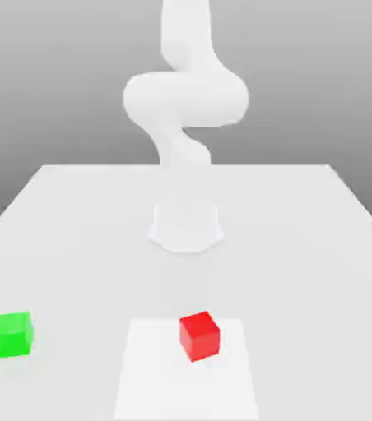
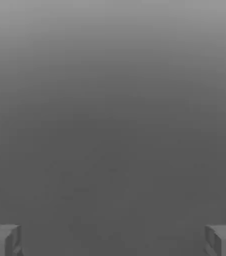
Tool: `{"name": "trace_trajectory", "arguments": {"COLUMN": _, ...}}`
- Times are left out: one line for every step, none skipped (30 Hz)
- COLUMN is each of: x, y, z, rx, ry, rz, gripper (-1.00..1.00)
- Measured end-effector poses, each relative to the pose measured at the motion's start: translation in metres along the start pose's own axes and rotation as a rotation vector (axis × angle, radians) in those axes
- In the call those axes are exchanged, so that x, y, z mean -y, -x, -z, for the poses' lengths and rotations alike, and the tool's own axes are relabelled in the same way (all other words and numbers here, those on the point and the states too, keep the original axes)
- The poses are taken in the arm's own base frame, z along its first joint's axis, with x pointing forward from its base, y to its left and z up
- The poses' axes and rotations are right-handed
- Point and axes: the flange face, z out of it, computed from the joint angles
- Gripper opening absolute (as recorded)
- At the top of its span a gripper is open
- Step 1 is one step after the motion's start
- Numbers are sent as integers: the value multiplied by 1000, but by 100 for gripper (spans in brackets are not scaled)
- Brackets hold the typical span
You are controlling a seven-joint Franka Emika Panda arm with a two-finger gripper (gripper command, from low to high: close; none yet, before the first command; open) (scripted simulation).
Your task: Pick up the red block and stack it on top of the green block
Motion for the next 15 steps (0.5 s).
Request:
{"name": "trace_trajectory", "arguments": {"x": -6, "y": 3, "z": -27, "rx": 39, "ry": 16, "rz": 12, "gripper": 0}}
{"name": "trace_trajectory", "arguments": {"x": -12, "y": 8, "z": -53, "rx": 77, "ry": 32, "rz": 25, "gripper": 0}}
{"name": "trace_trajectory", "arguments": {"x": -18, "y": 15, "z": -78, "rx": 113, "ry": 49, "rz": 39, "gripper": 0}}
{"name": "trace_trajectory", "arguments": {"x": -25, "y": 22, "z": -102, "rx": 148, "ry": 67, "rz": 53, "gripper": 0}}
{"name": "trace_trajectory", "arguments": {"x": -32, "y": 31, "z": -125, "rx": 182, "ry": 85, "rz": 67, "gripper": 0}}
{"name": "trace_trajectory", "arguments": {"x": -40, "y": 41, "z": -148, "rx": 215, "ry": 105, "rz": 83, "gripper": 0}}
{"name": "trace_trajectory", "arguments": {"x": -48, "y": 52, "z": -169, "rx": 247, "ry": 124, "rz": 99, "gripper": 0}}
{"name": "trace_trajectory", "arguments": {"x": -57, "y": 64, "z": -189, "rx": 279, "ry": 145, "rz": 115, "gripper": 0}}
{"name": "trace_trajectory", "arguments": {"x": -67, "y": 77, "z": -209, "rx": 310, "ry": 166, "rz": 133, "gripper": 0}}
{"name": "trace_trajectory", "arguments": {"x": -78, "y": 91, "z": -227, "rx": 341, "ry": 189, "rz": 152, "gripper": 0}}
{"name": "trace_trajectory", "arguments": {"x": -89, "y": 105, "z": -245, "rx": 372, "ry": 212, "rz": 171, "gripper": 0}}
{"name": "trace_trajectory", "arguments": {"x": -101, "y": 121, "z": -261, "rx": 402, "ry": 237, "rz": 192, "gripper": 0}}
{"name": "trace_trajectory", "arguments": {"x": -114, "y": 137, "z": -277, "rx": 432, "ry": 264, "rz": 214, "gripper": 0}}
{"name": "trace_trajectory", "arguments": {"x": -129, "y": 153, "z": -291, "rx": 462, "ry": 292, "rz": 238, "gripper": 0}}
{"name": "trace_trajectory", "arguments": {"x": -145, "y": 171, "z": -304, "rx": 492, "ry": 322, "rz": 263, "gripper": 0}}
